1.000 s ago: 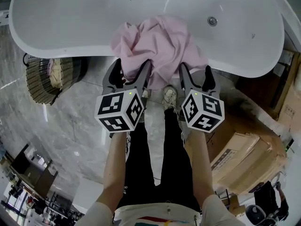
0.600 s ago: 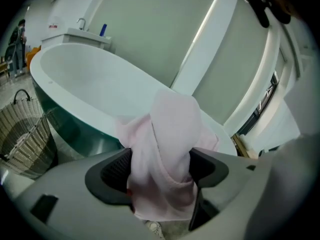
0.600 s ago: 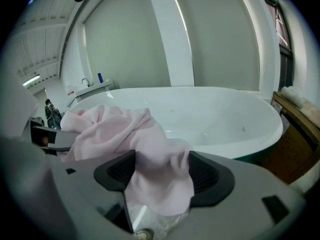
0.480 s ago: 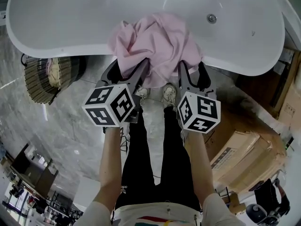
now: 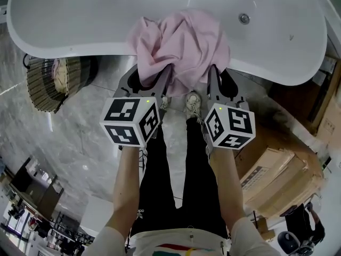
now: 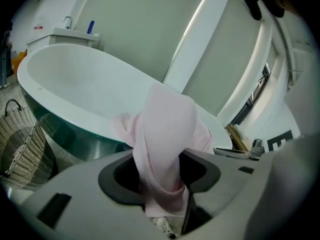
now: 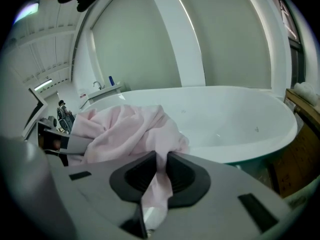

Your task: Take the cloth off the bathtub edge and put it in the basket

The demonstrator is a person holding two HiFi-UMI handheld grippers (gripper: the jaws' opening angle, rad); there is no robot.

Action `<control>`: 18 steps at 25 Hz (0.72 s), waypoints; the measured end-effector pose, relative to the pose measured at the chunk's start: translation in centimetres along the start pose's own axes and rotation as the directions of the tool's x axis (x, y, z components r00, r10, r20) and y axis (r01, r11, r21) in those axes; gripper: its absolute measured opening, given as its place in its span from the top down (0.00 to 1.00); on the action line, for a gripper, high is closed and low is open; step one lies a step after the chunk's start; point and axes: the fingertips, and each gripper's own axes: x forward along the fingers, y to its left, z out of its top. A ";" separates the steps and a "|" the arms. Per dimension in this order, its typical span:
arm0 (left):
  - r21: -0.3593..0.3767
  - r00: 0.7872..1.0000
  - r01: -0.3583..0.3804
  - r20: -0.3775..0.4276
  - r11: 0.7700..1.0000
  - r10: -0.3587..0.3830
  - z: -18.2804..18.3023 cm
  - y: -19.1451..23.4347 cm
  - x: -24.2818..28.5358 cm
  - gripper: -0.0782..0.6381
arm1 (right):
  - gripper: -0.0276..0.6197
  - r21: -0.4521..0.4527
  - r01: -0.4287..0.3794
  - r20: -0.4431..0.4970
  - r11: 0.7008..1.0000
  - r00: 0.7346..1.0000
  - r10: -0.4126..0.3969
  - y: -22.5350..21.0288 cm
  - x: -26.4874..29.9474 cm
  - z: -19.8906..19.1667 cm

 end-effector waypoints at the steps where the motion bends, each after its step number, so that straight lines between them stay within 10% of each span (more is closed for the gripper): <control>1: 0.010 1.000 -0.004 0.007 1.000 0.004 0.0 0.0 -0.1 0.59 | 0.85 0.004 -0.001 0.001 1.000 1.000 0.001 0.0 -0.1 0.0; 18: 0.094 0.995 -0.070 0.071 0.993 0.064 2.2 -0.8 -2.4 0.73 | 0.87 0.007 -0.009 0.027 1.000 1.000 0.008 0.2 -1.4 1.3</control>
